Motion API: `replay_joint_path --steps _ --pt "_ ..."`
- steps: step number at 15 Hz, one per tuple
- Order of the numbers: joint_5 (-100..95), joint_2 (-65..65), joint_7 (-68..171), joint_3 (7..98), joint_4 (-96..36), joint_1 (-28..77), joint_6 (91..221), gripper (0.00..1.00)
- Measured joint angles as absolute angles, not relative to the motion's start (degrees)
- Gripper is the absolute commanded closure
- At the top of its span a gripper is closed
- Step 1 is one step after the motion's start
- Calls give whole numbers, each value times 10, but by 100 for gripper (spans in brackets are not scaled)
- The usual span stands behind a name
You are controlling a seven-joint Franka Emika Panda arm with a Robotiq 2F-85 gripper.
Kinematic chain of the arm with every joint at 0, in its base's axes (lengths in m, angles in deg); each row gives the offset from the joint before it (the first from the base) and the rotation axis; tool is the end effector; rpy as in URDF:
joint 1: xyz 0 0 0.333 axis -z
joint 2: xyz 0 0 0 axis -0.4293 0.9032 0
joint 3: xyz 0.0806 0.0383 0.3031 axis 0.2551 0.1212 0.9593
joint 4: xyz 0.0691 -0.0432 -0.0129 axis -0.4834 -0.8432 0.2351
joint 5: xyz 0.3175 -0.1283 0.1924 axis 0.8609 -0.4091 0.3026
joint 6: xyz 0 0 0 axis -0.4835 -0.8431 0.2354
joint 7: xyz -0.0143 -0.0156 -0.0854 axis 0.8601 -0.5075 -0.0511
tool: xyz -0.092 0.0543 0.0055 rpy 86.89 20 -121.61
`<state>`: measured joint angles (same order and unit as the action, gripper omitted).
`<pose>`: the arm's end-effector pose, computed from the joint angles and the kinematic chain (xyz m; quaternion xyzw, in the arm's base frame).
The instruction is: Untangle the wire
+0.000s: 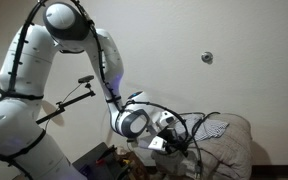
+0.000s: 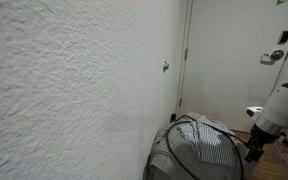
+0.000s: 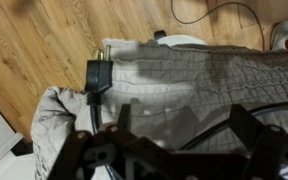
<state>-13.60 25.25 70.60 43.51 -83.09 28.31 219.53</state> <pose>0.3984 -0.1050 0.0394 0.9850 0.1376 0.0793 0.0678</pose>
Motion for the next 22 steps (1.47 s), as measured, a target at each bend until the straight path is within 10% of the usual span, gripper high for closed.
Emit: replay_joint_path --steps 22 --pt "-205 279 720 547 -795 416 2195 0"
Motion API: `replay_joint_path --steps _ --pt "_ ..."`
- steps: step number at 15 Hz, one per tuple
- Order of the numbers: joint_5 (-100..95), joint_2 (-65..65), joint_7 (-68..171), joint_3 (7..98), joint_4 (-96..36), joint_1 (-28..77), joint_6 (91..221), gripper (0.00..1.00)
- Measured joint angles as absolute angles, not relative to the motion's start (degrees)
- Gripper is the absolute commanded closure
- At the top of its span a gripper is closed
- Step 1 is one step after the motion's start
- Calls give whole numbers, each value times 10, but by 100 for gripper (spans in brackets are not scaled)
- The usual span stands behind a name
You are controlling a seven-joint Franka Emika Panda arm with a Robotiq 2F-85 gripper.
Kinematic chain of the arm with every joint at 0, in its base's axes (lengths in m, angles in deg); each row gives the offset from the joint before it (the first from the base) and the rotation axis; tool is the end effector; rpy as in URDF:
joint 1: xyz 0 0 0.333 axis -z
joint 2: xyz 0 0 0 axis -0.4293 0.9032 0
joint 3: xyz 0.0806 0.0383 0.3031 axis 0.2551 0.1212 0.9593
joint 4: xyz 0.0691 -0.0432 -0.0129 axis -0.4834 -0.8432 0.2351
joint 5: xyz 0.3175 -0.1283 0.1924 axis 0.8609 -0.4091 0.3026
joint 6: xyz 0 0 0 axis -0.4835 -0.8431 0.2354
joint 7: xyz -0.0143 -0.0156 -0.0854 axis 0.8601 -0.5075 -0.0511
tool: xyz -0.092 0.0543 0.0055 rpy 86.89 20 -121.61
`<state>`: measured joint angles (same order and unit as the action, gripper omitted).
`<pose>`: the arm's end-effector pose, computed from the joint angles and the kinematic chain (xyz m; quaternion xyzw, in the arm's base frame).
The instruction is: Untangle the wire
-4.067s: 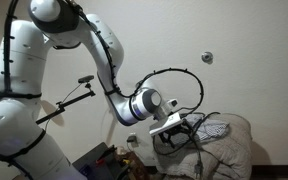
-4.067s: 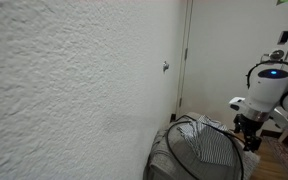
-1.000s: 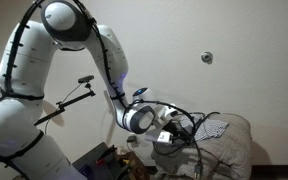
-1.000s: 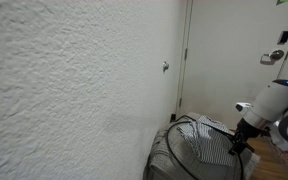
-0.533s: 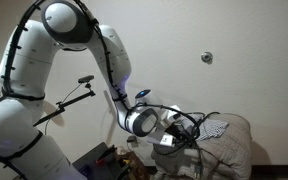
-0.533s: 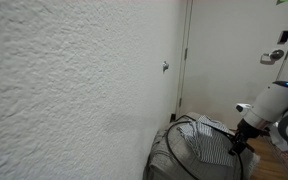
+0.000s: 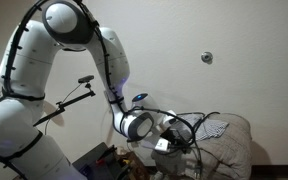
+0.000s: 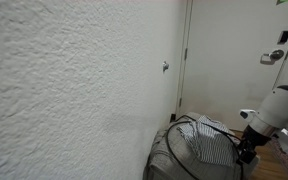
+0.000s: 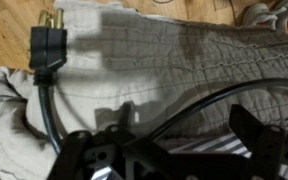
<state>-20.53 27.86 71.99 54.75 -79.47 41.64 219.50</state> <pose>0.4116 -0.0919 0.0247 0.9814 0.1606 0.1053 0.0014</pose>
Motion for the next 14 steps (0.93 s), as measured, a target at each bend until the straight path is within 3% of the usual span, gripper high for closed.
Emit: replay_joint_path --steps 14 --pt "-205 282 730 547 -774 416 2195 0"
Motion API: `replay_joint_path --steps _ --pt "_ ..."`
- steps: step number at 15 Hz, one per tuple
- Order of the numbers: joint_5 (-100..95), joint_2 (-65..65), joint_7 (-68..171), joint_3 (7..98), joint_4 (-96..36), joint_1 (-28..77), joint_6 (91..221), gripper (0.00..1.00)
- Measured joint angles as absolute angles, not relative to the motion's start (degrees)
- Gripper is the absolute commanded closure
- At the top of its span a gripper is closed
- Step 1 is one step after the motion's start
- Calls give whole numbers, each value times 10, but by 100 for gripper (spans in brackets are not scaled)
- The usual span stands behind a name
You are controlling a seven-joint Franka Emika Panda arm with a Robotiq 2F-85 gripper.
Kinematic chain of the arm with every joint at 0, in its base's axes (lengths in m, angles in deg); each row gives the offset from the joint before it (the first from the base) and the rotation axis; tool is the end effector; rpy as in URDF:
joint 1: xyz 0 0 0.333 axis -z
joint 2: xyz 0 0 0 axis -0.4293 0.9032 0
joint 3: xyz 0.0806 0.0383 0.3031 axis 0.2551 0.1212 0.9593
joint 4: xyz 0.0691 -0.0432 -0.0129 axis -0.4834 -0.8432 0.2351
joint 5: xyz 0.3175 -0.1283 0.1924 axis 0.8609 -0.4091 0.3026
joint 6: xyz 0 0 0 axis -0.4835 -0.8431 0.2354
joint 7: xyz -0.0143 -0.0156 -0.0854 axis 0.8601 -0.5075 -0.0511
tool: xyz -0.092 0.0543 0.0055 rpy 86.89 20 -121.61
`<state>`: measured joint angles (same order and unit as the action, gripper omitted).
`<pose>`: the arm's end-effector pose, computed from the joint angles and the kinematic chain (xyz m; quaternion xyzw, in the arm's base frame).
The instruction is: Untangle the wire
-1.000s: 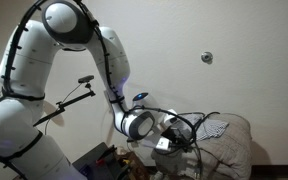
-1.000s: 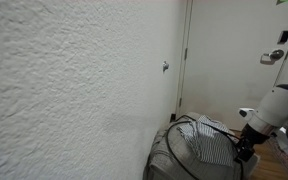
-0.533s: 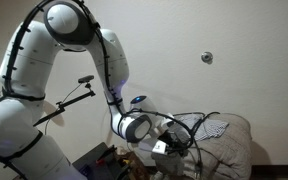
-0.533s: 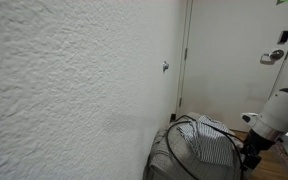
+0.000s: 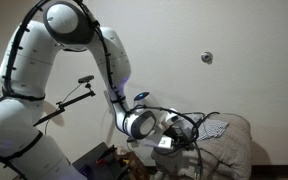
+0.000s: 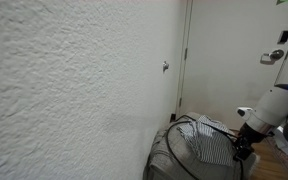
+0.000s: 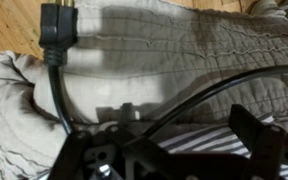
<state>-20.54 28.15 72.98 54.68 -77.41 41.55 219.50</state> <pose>0.4264 -0.0964 0.0279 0.9782 0.1703 0.1187 0.0097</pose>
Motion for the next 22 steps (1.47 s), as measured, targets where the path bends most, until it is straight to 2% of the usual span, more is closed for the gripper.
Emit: replay_joint_path --steps 3,4,5,7,13,16,22 --pt "-205 283 730 543 -765 414 2195 0" --pt "-205 284 730 542 -764 414 2195 3" --pt "-205 285 730 541 -764 414 2195 22" --pt "-205 286 730 539 -764 414 2195 32" --pt "-205 286 730 535 -764 413 2195 79" --pt "-205 286 730 535 -763 413 2195 98" --pt "-205 273 730 529 -764 403 2195 98"
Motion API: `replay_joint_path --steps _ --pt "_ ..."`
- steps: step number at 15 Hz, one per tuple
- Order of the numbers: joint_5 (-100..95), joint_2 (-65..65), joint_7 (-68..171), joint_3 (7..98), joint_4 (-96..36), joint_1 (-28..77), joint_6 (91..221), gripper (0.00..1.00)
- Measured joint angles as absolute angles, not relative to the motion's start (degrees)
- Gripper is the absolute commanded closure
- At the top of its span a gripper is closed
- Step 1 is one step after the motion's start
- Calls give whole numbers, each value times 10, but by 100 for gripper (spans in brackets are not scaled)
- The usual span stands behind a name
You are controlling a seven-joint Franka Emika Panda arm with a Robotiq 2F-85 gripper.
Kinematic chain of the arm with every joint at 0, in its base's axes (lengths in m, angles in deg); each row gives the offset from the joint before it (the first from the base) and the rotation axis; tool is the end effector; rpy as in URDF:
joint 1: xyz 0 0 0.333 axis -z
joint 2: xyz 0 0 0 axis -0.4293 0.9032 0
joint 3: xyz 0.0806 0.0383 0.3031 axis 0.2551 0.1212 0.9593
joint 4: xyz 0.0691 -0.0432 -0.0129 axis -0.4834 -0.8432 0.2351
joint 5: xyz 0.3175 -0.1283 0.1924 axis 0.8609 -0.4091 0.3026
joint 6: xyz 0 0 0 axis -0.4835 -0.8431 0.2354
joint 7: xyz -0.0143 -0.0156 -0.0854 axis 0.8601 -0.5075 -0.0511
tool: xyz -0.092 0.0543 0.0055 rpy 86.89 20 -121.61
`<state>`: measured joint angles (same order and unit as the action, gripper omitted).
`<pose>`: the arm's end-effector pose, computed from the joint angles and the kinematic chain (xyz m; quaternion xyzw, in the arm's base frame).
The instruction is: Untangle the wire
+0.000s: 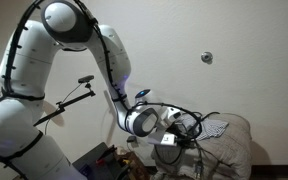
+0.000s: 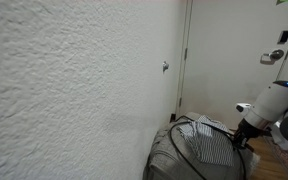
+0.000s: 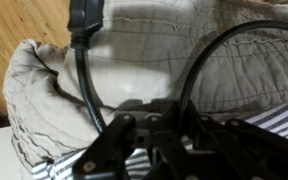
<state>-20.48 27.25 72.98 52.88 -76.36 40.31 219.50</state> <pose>0.4373 -0.1069 0.0374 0.9763 0.1713 0.1292 0.0271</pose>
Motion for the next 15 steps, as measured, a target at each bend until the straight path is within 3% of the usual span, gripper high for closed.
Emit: replay_joint_path --steps 15 --pt "-143 164 731 398 -803 262 2195 98"
